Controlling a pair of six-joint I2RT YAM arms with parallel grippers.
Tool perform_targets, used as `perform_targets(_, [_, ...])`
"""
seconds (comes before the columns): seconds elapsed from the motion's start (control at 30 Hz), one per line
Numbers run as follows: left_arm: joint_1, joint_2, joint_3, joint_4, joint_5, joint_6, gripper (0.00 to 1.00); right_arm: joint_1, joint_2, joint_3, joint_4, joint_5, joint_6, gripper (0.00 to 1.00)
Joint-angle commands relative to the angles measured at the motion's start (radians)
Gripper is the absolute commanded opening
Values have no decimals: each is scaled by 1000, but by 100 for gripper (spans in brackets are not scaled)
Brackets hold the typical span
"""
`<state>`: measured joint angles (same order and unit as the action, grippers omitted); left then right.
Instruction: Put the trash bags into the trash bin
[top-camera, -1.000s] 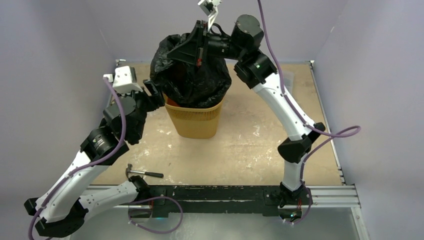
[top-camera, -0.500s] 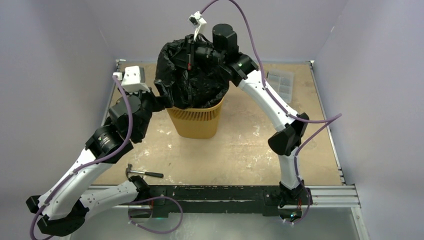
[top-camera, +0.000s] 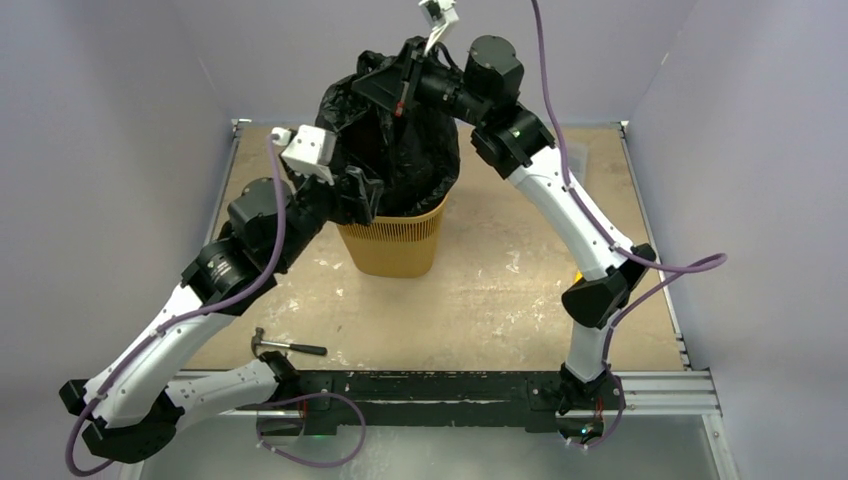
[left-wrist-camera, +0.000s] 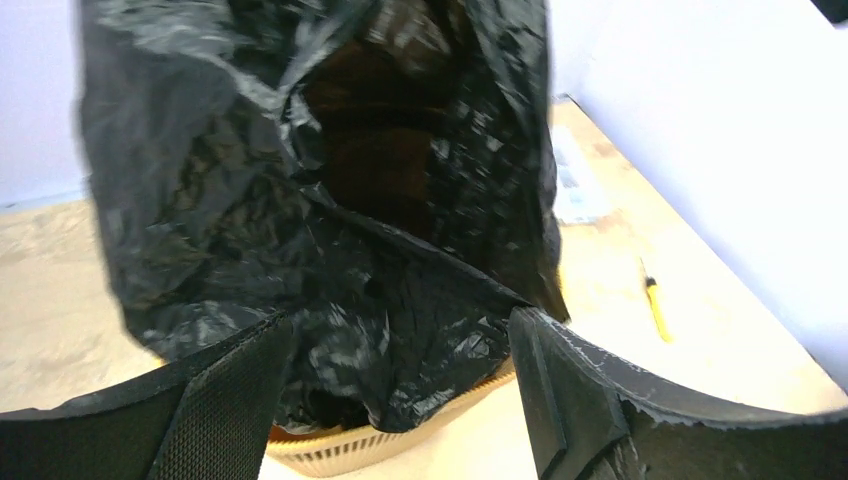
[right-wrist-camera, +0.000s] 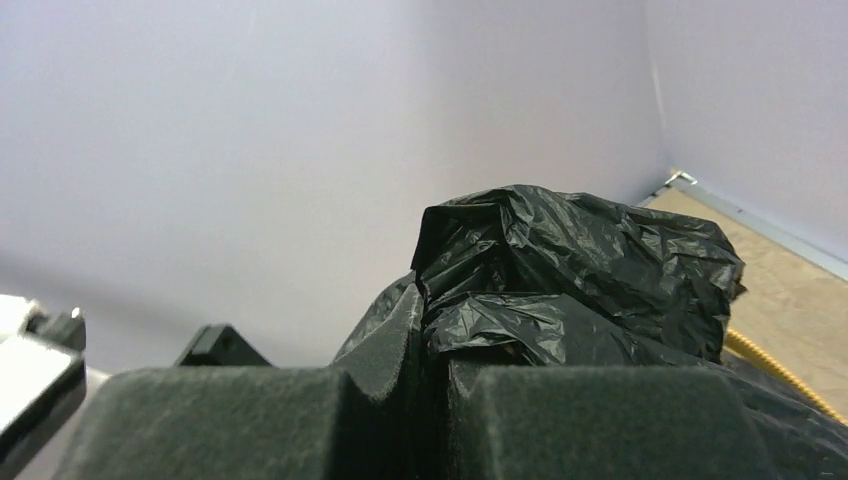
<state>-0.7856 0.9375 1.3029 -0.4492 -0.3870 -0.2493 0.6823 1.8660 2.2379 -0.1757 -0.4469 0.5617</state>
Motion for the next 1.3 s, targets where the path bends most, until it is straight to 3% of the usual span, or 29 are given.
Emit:
perform_targets(0.0, [3,42,55,26,222,57,80,-44,-34,-15,24,86,31,7])
perform_targets(0.2, [3,118,83,-22,254,70,86,-102,-45,-35,22,73,62,6])
perform_targets(0.5, [0,201,76,71,108,124,92,-136,-50,-41,17,-18,61,7])
perform_targets(0.67, [0,262,58,125,-14,124,69,-132,-99,-113,59,-116,67,8])
perform_targets(0.77, [2,270,37,167,-149,107,37,-123,-112,-125,54,-198,53,13])
perform_targets(0.9, [3,243,18,194,-251,111,12,-123,-162,-137,25,-202,10,27])
perform_targets(1.07, [3,201,12,175,-282,124,7,-124,-232,-144,-62,-176,-106,57])
perform_targets(1.27, [3,150,-10,156,-281,111,6,-126,-368,-280,-68,-128,-207,80])
